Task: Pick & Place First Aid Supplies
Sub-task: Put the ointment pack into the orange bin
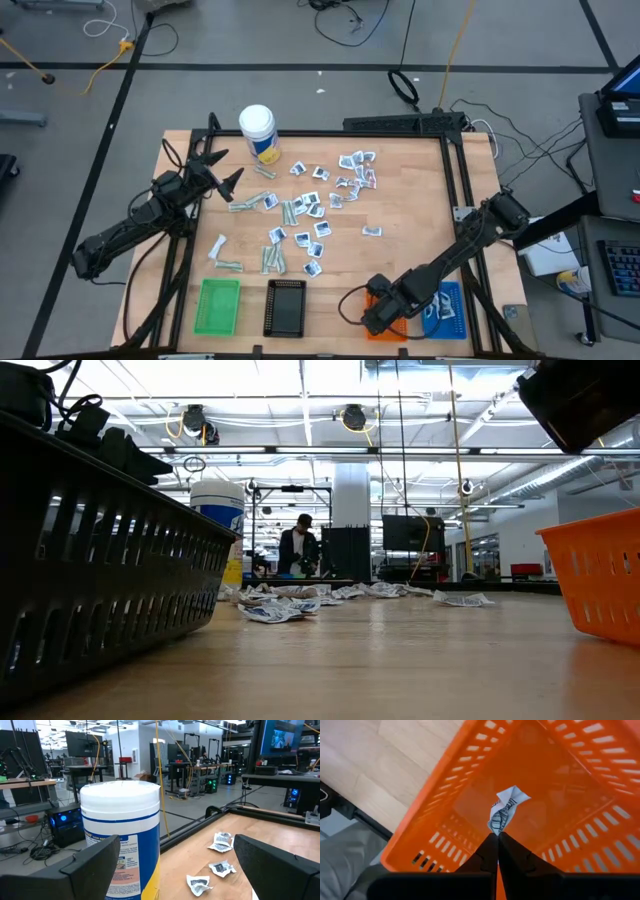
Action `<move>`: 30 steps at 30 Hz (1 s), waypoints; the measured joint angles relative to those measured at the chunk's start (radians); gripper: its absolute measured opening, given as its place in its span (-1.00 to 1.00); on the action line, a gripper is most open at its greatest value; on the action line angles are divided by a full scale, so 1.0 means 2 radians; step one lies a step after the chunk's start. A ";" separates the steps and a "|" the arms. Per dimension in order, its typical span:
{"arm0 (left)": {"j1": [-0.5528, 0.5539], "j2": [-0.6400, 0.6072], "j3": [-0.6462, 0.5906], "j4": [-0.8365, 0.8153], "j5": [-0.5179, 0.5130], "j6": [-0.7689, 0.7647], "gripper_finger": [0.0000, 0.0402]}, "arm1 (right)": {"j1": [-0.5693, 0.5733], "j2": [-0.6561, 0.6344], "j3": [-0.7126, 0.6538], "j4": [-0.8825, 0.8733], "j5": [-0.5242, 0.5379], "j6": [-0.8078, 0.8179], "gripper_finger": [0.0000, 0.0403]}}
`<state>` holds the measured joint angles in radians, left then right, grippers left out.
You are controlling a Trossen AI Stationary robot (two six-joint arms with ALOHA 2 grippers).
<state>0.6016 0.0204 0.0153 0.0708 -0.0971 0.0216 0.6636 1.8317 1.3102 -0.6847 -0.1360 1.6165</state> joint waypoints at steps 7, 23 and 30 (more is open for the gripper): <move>0.000 0.000 0.000 0.000 0.000 0.000 0.98 | 0.000 0.000 0.000 -0.008 0.005 -0.004 -0.92; 0.000 0.000 0.000 0.000 0.000 0.000 0.98 | -0.017 -0.045 0.000 -0.039 0.030 -0.152 0.07; 0.000 0.000 0.000 0.000 0.000 0.000 0.98 | -0.040 -0.069 0.000 -0.039 0.030 -0.318 0.09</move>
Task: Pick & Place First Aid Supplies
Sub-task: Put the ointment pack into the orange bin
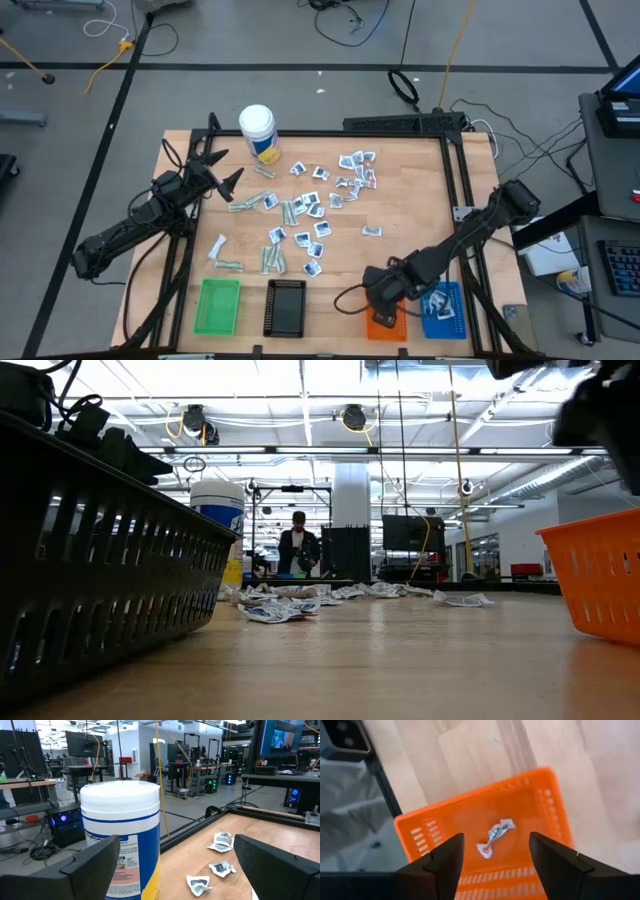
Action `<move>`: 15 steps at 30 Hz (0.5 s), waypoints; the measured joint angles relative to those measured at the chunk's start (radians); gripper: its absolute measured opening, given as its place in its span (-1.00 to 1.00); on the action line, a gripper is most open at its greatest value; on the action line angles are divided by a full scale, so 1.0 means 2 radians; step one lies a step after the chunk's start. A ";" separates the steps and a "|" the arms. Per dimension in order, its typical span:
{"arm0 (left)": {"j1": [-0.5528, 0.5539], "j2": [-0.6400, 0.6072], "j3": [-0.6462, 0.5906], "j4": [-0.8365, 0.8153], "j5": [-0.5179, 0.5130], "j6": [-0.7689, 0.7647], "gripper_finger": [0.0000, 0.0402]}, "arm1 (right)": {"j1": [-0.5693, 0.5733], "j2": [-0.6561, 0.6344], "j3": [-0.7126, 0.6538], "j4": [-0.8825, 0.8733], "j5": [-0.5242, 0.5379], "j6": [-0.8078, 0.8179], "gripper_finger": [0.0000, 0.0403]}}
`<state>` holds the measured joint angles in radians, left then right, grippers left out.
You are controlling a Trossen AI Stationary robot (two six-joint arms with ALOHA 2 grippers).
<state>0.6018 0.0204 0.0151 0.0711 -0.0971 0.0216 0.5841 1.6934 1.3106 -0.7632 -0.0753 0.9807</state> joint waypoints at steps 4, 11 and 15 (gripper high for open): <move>0.000 0.000 0.000 0.000 0.000 0.000 0.98 | -0.012 -0.006 0.000 -0.010 0.000 -0.081 0.06; 0.000 0.000 0.000 0.000 0.000 0.000 0.98 | -0.074 -0.028 0.000 -0.069 0.002 -0.181 0.08; 0.000 0.000 0.000 0.000 0.000 0.000 0.98 | -0.123 -0.034 0.000 -0.091 0.002 -0.249 0.07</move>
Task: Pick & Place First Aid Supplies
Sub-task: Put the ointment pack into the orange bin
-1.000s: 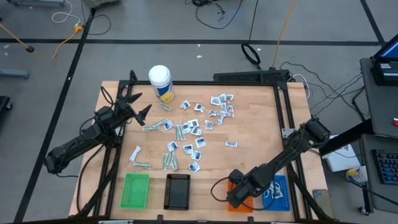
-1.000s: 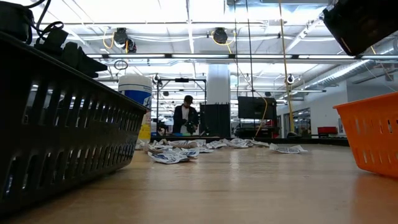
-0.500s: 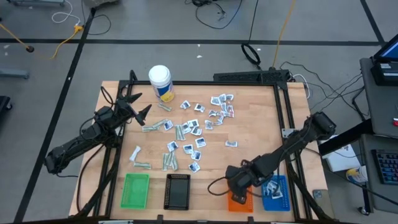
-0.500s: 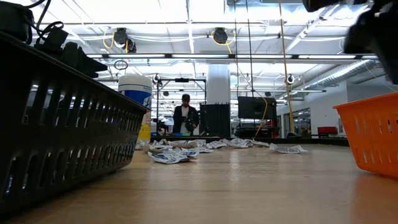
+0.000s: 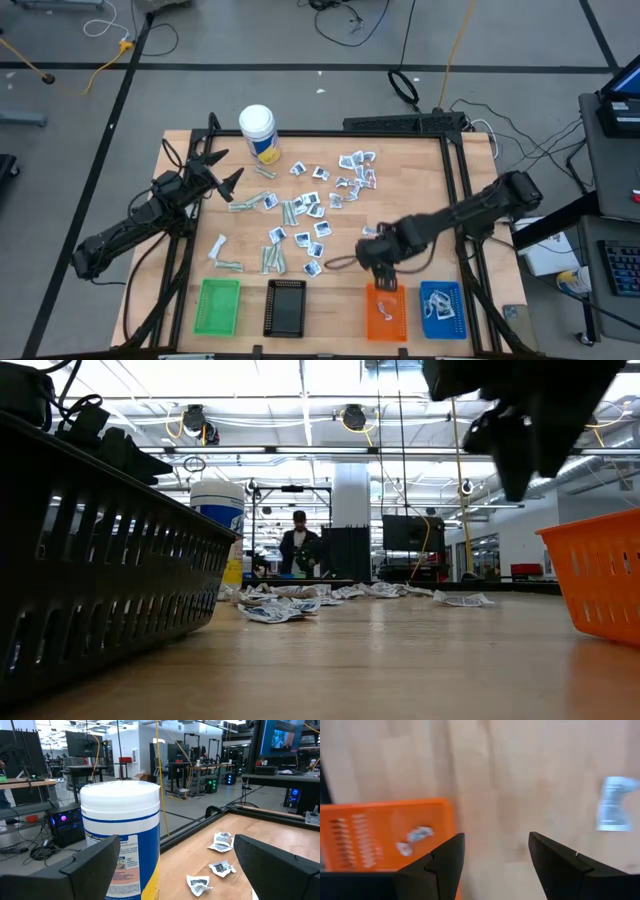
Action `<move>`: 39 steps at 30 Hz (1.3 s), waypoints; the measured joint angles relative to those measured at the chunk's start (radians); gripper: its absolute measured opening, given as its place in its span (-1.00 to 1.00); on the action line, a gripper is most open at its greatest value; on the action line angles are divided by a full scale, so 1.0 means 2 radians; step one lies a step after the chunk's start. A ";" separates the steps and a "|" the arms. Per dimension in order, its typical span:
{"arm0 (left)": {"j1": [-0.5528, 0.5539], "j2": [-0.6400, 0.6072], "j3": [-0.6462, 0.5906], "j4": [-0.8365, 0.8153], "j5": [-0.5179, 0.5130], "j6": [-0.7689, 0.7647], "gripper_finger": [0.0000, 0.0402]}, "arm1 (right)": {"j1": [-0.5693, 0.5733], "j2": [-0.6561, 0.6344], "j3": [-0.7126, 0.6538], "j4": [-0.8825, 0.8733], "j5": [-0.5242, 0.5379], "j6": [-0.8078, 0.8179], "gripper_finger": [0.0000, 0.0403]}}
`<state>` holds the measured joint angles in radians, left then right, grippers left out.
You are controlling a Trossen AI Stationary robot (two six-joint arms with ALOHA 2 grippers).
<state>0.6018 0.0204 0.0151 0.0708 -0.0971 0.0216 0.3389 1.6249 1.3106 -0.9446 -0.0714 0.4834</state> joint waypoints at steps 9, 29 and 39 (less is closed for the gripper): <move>0.000 0.000 0.000 0.000 0.000 0.000 0.98 | -0.108 0.000 0.000 -0.030 -0.001 -0.125 0.05; 0.000 0.000 0.000 0.000 0.000 0.000 0.98 | -0.214 0.005 -0.050 -0.003 0.027 -0.209 0.04; 0.000 0.000 0.000 0.000 0.000 0.000 0.98 | -0.181 0.005 -0.130 0.092 0.038 -0.220 0.04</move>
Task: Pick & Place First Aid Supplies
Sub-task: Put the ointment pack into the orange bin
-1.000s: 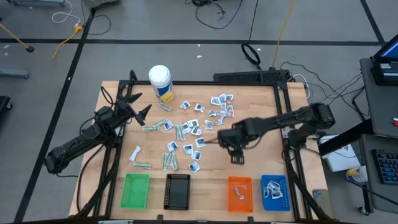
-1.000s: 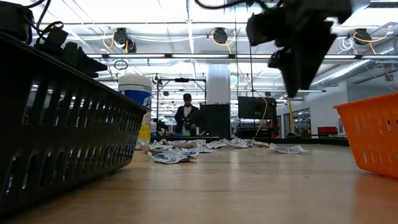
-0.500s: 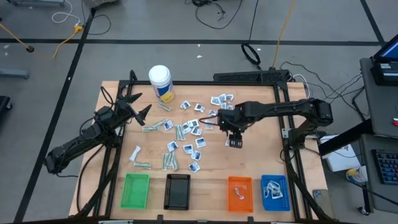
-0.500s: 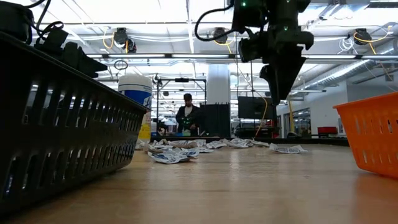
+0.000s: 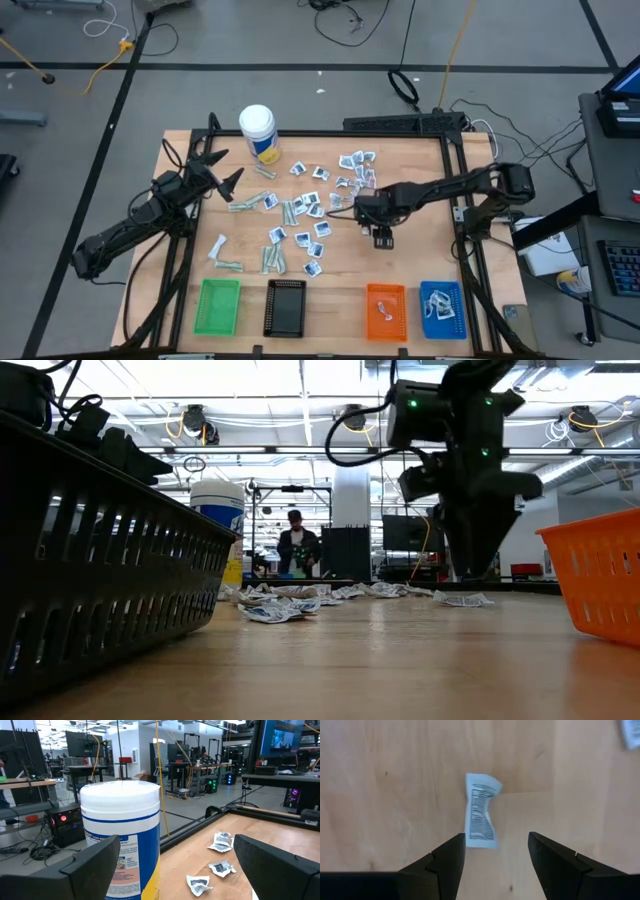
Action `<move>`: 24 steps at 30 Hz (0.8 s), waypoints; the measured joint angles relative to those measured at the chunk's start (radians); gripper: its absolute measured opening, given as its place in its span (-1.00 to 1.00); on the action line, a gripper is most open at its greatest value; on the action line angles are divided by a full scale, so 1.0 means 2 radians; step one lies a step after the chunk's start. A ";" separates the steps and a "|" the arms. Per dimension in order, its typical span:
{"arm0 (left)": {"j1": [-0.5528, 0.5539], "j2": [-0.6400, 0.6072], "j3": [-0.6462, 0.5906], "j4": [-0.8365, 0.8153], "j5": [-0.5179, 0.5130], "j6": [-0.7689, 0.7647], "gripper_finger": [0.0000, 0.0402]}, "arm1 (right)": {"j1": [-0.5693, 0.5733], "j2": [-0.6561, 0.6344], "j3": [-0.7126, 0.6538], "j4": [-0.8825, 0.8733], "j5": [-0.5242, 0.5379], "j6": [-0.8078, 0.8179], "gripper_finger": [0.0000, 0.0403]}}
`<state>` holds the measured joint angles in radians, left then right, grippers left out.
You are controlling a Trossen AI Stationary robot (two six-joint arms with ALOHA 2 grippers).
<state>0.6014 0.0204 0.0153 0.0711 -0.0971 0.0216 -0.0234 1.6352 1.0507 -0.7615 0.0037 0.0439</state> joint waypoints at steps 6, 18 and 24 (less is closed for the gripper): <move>0.000 0.000 0.000 0.000 0.000 0.000 0.98 | 0.014 0.000 -0.028 0.049 0.037 -0.006 0.04; 0.000 0.000 0.000 0.000 0.000 0.000 0.98 | 0.019 0.025 -0.032 0.084 0.038 -0.028 0.00; 0.000 0.000 0.000 0.000 0.000 0.000 0.98 | 0.019 0.025 -0.032 0.084 0.037 -0.030 -0.43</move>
<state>0.6018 0.0204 0.0151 0.0708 -0.0971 0.0216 0.0151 1.6855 0.9871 -0.5938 0.0784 -0.0159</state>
